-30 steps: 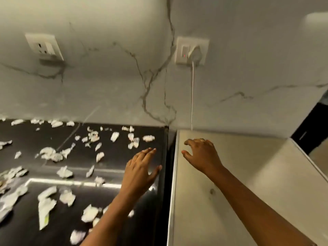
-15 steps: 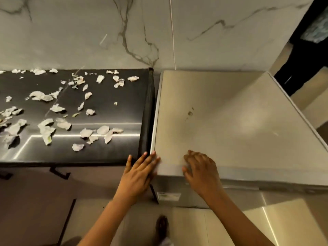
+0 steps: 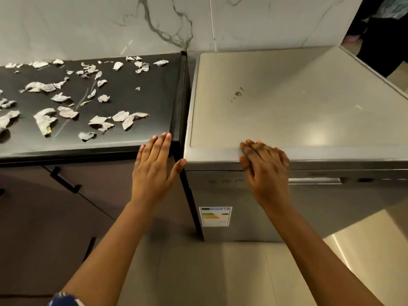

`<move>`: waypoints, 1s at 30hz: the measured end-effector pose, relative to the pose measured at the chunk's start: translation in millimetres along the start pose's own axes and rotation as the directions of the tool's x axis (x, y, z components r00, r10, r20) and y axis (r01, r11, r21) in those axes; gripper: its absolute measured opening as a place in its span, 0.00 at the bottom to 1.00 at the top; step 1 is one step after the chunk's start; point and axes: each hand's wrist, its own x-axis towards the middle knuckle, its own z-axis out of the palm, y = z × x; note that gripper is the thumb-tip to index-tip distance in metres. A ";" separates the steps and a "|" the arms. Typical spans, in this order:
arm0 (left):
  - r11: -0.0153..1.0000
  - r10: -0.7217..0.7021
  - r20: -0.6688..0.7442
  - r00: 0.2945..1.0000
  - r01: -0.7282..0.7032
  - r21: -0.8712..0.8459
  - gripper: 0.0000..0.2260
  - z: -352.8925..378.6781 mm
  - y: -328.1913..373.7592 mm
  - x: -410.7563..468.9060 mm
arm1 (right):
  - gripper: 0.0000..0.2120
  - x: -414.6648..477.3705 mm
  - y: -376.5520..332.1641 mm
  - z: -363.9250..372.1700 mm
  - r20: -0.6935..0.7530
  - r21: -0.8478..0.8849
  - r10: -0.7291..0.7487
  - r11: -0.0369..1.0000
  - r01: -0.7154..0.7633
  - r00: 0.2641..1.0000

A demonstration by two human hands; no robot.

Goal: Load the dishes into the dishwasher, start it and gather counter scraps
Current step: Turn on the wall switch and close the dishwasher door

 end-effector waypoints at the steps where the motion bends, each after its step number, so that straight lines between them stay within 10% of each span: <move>1: 1.000 0.013 -0.055 0.998 -0.012 0.004 0.32 5.3 -1.7 -2.4 | 0.20 -2.8 -0.7 6.5 -0.076 -0.012 -0.013 1.000 0.012 0.997; 12: 0.989 0.142 -0.539 0.830 -0.136 0.051 0.31 60.3 -18.5 3.1 | 0.17 -0.1 8.0 47.1 -0.563 -0.117 -0.173 0.985 0.129 0.808; 30: 0.965 0.262 -0.624 0.737 -0.220 0.145 0.38 77.5 -64.6 8.7 | 0.25 -75.0 -17.8 158.6 -0.535 -0.349 -0.391 0.910 0.226 0.749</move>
